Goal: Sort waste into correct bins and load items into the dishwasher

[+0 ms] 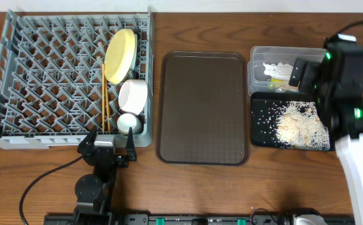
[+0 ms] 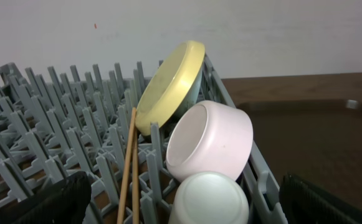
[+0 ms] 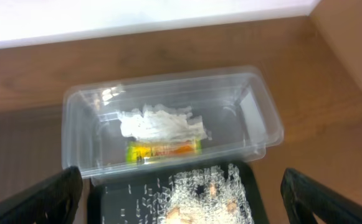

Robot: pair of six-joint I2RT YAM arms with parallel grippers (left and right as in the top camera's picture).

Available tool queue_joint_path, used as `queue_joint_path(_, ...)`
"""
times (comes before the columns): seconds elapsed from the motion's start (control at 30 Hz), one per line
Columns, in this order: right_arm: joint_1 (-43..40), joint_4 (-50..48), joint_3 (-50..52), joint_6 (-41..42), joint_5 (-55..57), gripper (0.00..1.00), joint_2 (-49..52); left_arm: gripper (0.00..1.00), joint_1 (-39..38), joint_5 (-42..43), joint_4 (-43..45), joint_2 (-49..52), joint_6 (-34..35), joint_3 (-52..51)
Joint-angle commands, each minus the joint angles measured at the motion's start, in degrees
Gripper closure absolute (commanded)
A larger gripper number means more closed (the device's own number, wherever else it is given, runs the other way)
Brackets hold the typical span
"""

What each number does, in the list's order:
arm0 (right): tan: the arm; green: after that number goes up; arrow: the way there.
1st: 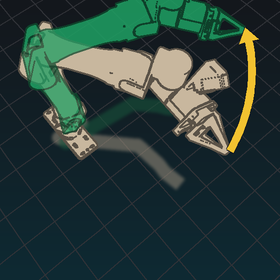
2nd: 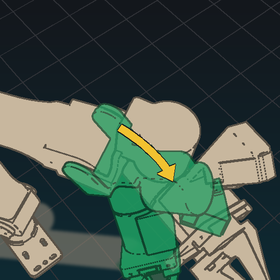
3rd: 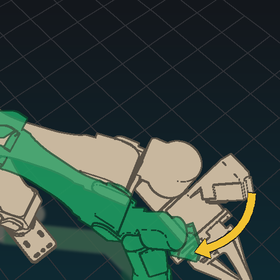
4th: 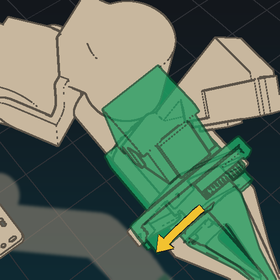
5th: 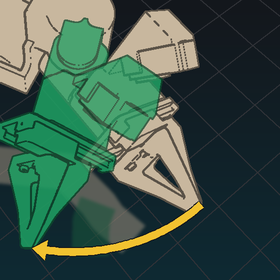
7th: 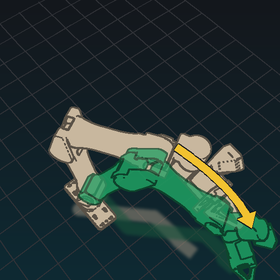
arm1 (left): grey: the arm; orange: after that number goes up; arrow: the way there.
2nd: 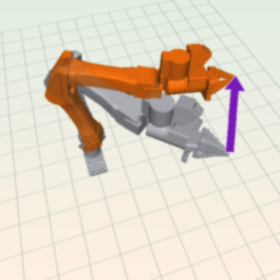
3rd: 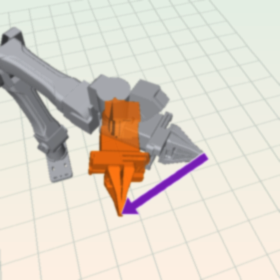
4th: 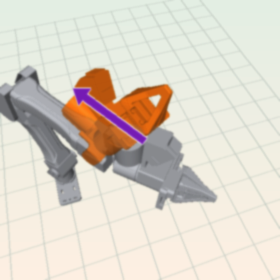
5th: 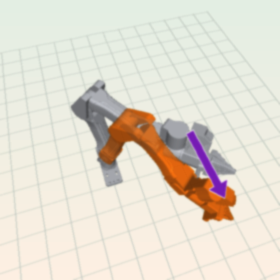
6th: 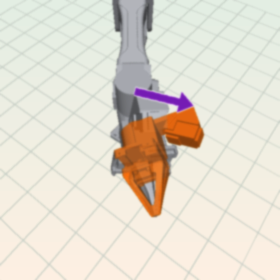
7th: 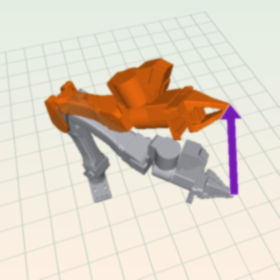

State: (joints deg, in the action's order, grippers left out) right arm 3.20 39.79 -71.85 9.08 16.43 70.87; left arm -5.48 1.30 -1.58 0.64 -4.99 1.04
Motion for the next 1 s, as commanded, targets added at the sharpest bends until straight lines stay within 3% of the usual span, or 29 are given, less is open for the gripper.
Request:
queue_joint_path(0.0,-0.57,-6.84,9.46,-7.85,-3.32,0.01,-9.29,0.04,-0.07,-1.14,-2.6,-0.35,-0.98,-0.76)
queue_joint_path(0.23,-0.57,-28.17,38.47,-7.89,-7.5,0.01,-30.73,0.04,-0.07,-1.14,-2.6,-0.35,-0.98,-0.76)
queue_joint_path(0.47,-0.55,-43.15,59.84,-7.87,-13.66,0.01,-45.16,0.04,-0.07,-1.14,-2.6,-0.35,-0.98,-0.76)
queue_joint_path(0.7,0.92,-46.88,71.17,-7.85,-15.3,0.01,-54.01,0.04,-0.07,-1.14,-2.6,-0.35,-0.98,-0.76)
queue_joint_path(0.97,2.6,-41.05,71.56,-7.69,-15.58,0.01,-59.17,0.04,-0.07,-1.14,-2.6,-0.35,-0.96,-0.76)
